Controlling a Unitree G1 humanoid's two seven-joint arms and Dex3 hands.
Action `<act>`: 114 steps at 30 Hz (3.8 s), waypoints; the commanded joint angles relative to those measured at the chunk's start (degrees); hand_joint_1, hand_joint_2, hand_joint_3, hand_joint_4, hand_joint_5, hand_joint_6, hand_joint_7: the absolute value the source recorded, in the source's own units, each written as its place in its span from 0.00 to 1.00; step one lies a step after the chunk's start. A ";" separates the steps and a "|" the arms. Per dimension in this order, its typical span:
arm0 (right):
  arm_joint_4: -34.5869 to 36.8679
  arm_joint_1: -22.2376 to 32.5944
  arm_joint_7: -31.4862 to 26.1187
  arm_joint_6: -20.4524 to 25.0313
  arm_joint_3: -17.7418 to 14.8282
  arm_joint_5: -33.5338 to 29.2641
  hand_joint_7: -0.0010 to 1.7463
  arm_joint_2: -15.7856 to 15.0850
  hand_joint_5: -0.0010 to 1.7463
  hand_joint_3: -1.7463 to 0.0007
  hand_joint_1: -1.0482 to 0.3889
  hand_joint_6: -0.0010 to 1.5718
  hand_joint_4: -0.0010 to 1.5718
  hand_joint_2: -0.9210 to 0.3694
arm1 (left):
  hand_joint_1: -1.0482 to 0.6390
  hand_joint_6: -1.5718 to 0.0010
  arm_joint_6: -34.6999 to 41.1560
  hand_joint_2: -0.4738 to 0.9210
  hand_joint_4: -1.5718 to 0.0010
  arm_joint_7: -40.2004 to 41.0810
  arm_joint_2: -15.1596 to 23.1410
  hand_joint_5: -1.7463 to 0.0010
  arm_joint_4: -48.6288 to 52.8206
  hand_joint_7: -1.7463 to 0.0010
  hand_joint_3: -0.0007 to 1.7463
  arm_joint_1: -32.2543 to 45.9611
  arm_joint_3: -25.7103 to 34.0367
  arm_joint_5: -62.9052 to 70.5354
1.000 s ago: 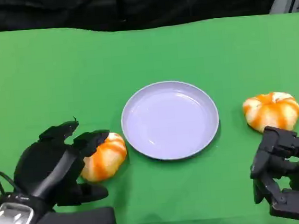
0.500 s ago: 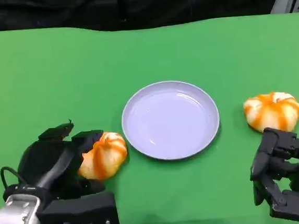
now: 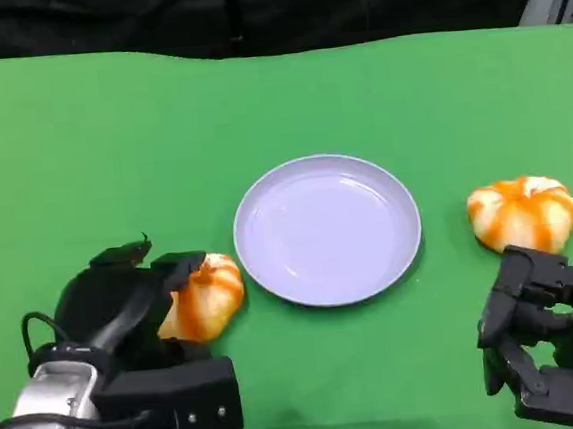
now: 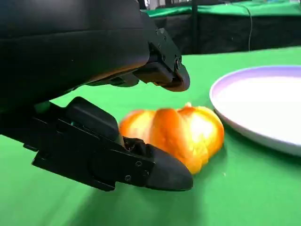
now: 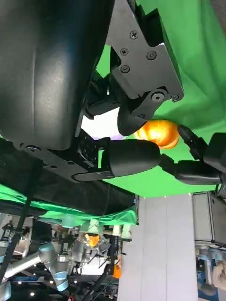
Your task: Grasp the bread from the table and place it into the plate.
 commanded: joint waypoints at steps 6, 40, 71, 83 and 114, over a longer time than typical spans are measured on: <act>-1.30 0.63 -0.60 0.28 -0.04 0.29 0.87 -0.41 1.00 0.42 0.69 0.42 0.49 0.17 | 0.12 0.70 1.35 1.00 0.79 2.17 -0.55 0.98 5.15 0.99 0.15 -2.38 -1.74 -1.43; -3.45 1.10 -1.17 2.11 0.37 0.64 0.88 -0.50 1.00 0.40 0.70 0.43 0.50 0.19 | 0.23 0.66 -3.10 1.00 0.70 6.90 -2.36 0.98 15.61 0.99 0.16 -6.77 -2.81 -6.89; -3.73 0.86 -1.63 1.94 0.94 0.08 0.89 -0.49 1.00 0.37 0.71 0.43 0.50 0.21 | 0.57 0.55 -7.14 0.70 0.48 14.64 0.68 0.00 2.68 0.06 0.64 -6.64 7.02 -13.96; -3.96 1.18 -1.98 1.97 1.29 0.11 0.89 -0.03 1.00 0.36 0.72 0.43 0.50 0.21 | 0.57 0.56 -8.65 0.73 0.47 11.67 -5.01 0.00 3.69 0.04 0.60 -13.55 1.31 -11.69; -9.08 3.35 -5.72 4.09 6.45 -2.78 0.89 1.37 1.00 0.36 0.68 0.43 0.50 0.23 | 0.55 0.64 -11.66 1.00 0.50 6.98 -16.78 0.00 30.79 0.00 0.13 -31.80 -9.10 -8.82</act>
